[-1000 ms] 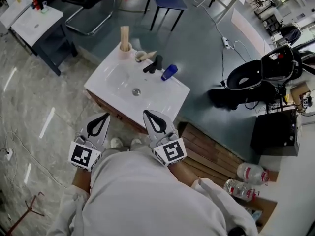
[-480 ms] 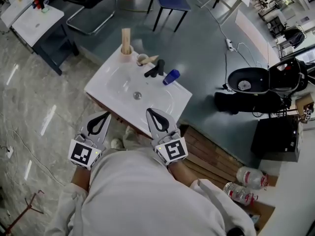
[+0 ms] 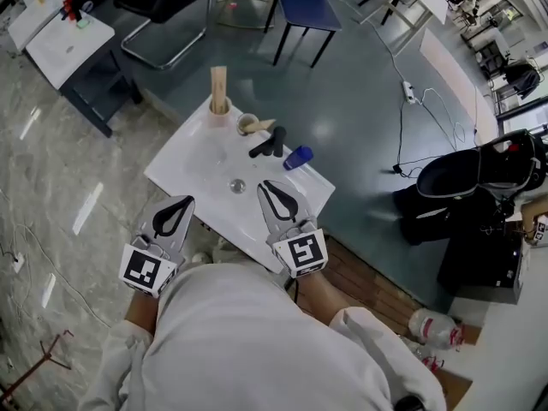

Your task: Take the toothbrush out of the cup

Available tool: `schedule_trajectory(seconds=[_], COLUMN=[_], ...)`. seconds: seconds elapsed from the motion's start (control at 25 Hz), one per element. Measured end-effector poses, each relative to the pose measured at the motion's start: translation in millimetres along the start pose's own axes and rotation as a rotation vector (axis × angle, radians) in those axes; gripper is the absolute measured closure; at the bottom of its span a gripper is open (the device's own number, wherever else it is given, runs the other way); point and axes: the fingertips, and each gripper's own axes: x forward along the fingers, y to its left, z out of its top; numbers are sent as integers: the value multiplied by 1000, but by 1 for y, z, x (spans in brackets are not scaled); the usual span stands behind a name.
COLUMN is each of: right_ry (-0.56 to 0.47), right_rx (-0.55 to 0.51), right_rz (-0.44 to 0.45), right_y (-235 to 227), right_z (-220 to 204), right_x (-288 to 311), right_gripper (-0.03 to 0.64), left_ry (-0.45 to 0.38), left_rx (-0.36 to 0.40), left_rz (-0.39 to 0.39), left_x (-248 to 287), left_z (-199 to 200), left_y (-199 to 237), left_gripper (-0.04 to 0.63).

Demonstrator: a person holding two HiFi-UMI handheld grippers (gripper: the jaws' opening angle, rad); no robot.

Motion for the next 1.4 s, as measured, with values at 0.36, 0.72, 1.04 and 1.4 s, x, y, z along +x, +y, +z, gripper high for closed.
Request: schedule_trajectory(seconds=[0.36,0.72,1.04,1.4], right_ry=[62,195,333,495], right_rx=[-158,-339,-518,-768], right_rz=[58,70,105,200], right_y=[-51,-75,-89,-99], right_z=[-15,-40,-69,-107], right_x=[42,76,102,127], right_gripper=[561,545,536,523], left_ry=[27,41,50,58], left_rx=[0,-20,-32,-48], left_rz=[44,43,28,49], left_x=[22,28,28,19], left_z=[-8,-11,-10,-13], left_y=[5,26,40,56], left_gripper=[588,589,588,588])
